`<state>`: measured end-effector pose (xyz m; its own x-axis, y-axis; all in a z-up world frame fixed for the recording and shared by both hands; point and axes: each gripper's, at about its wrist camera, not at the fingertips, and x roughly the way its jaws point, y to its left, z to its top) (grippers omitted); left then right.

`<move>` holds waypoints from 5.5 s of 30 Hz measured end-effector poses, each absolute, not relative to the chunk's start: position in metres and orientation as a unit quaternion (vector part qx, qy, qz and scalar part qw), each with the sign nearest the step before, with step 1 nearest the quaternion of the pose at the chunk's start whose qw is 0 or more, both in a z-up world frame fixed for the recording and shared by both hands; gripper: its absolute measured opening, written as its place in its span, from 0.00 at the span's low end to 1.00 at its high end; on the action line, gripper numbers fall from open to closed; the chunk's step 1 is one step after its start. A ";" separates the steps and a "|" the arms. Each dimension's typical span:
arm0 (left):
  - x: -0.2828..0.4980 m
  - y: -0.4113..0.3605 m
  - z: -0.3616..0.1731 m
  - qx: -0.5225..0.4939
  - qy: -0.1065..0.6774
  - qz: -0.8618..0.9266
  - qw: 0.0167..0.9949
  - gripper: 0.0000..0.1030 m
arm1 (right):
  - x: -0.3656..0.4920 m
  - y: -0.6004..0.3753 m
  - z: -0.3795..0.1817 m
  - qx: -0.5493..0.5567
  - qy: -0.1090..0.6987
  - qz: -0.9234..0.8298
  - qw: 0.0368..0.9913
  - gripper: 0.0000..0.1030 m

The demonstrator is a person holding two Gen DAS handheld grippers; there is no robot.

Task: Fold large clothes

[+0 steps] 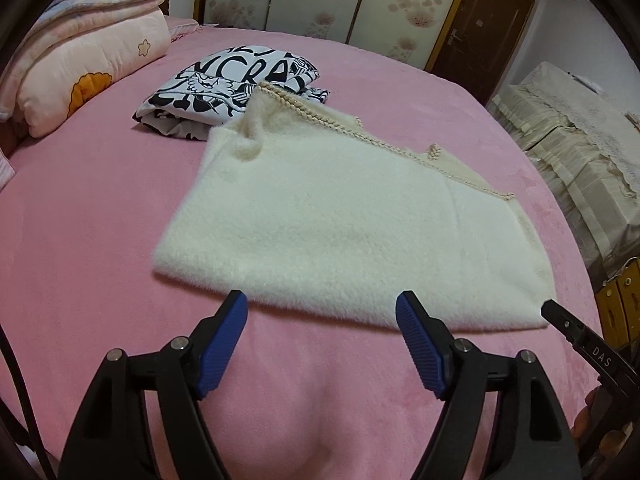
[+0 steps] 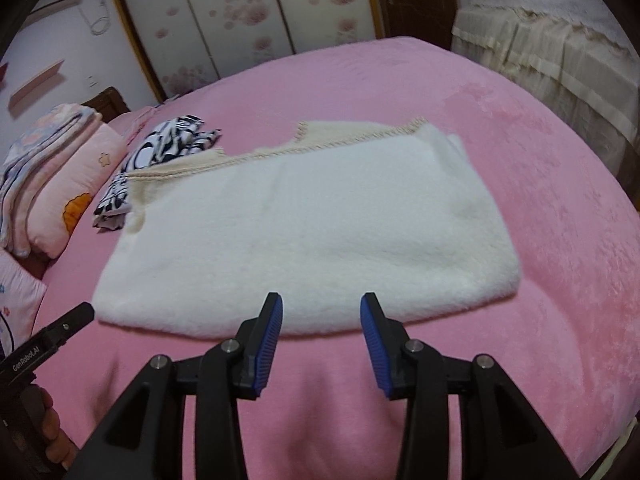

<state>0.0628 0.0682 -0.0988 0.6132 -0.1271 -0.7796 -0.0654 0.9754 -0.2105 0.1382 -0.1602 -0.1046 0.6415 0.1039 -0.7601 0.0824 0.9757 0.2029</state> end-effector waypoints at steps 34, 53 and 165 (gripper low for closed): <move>0.169 0.131 -0.189 -0.321 0.350 0.047 0.879 0.23 | 0.226 -0.069 -0.142 -0.013 0.389 0.074 0.918 0.36; 0.164 -0.069 -0.056 -0.075 0.258 -0.115 0.956 0.19 | 0.251 -0.149 -0.151 0.129 0.450 0.141 0.873 0.08; 0.263 -0.099 -0.101 -0.057 0.501 -0.117 0.856 0.87 | 0.249 -0.376 -0.097 0.218 0.444 0.010 0.869 0.67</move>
<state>0.2628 -0.0989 -0.1012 0.4715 -0.2572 -0.8435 0.1433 0.9661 -0.2145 0.2491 -0.3761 -0.0974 0.6061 0.2110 -0.7669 0.1757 0.9048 0.3879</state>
